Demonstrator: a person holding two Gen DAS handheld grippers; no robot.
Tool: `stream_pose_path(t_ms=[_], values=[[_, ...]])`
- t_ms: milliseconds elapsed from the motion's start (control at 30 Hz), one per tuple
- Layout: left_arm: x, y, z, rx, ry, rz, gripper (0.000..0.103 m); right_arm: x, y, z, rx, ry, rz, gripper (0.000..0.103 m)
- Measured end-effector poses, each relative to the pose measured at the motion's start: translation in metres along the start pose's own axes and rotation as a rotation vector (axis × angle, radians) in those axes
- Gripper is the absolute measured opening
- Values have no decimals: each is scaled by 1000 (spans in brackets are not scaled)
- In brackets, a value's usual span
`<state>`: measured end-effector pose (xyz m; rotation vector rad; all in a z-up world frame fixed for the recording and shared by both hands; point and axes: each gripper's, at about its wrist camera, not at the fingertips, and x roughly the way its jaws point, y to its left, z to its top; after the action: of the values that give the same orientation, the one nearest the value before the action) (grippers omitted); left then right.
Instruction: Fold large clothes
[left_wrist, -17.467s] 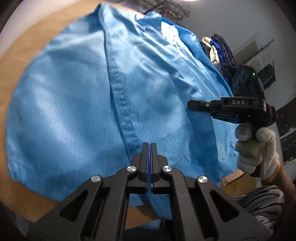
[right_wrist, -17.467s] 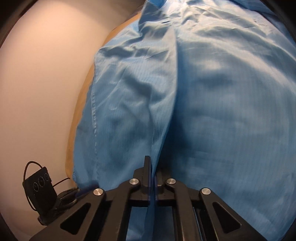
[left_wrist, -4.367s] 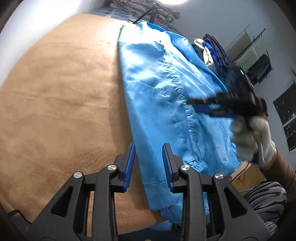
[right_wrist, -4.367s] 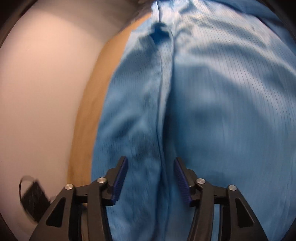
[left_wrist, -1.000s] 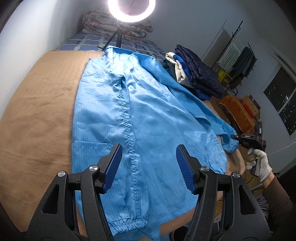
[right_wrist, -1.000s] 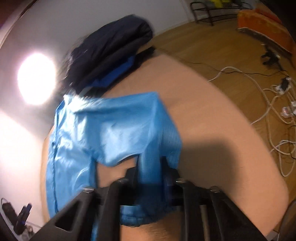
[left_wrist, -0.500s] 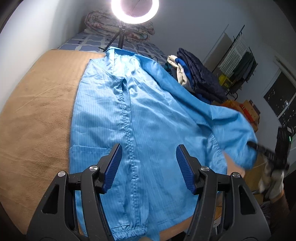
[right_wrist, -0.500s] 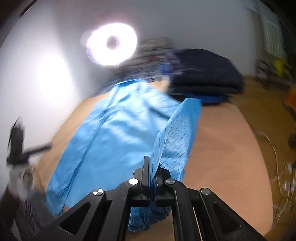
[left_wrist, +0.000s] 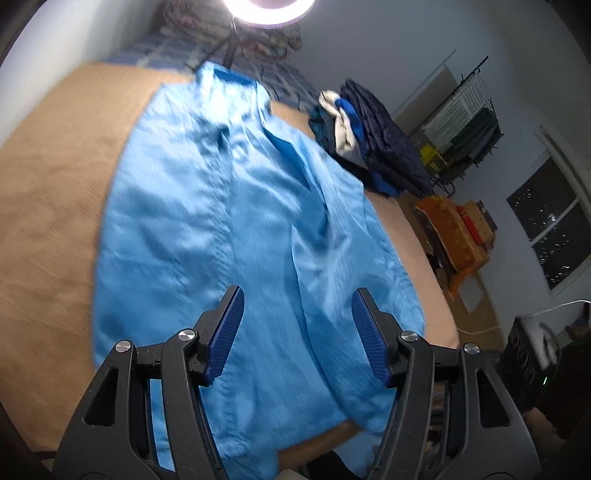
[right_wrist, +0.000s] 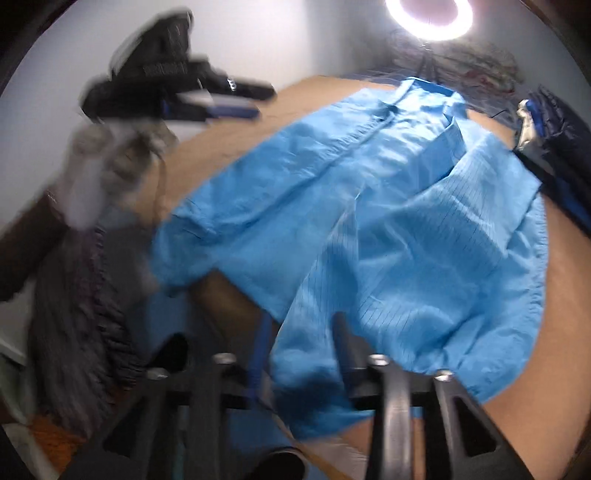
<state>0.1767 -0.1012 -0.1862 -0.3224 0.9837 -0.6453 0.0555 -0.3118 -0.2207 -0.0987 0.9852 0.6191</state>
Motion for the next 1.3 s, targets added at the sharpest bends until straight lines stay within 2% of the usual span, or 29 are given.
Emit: stream_pose_path(t_ms=[100, 200, 267, 333, 400, 467, 633, 667, 700, 733, 767, 800, 833, 1033, 1200, 1300], values=[[20, -4, -11, -16, 69, -15, 62, -14, -21, 0, 94, -63, 34, 48], [38, -9, -19, -18, 115, -20, 62, -23, -62, -5, 282, -122, 40, 50], [50, -13, -22, -14, 139, -13, 62, -21, -89, -10, 402, -128, 3, 55], [63, -15, -24, -33, 167, -29, 62, -12, -117, -18, 511, -123, 7, 55], [74, -13, -25, -58, 185, -41, 62, 2, -144, -27, 633, -110, 72, 55], [86, -11, -23, -90, 197, -45, 62, 14, -160, -33, 700, -97, 122, 55], [116, -2, -17, -158, 226, -43, 62, 45, -173, -34, 742, -47, 146, 55], [122, -1, -17, -173, 234, -51, 61, 47, -174, -32, 742, -56, 156, 48], [126, -1, -16, -175, 238, -54, 54, 49, -175, -30, 740, -64, 172, 30], [132, -3, -16, -168, 249, -55, 37, 50, -176, -29, 739, -66, 195, 24], [137, -6, -17, -156, 265, -53, 29, 51, -176, -27, 739, -70, 212, 14], [140, -9, -17, -143, 273, -52, 15, 51, -176, -27, 733, -76, 209, 3], [142, -12, -18, -131, 276, -48, 5, 49, -176, -26, 726, -77, 205, 1], [136, -36, -33, -56, 284, -50, 1, 34, -170, -20, 662, -83, 114, 0], [128, -51, -52, -25, 310, -78, 0, 6, -186, -36, 709, -127, 83, 0], [130, -54, -63, 19, 337, -46, 0, -3, -195, -48, 725, -117, 33, 0]])
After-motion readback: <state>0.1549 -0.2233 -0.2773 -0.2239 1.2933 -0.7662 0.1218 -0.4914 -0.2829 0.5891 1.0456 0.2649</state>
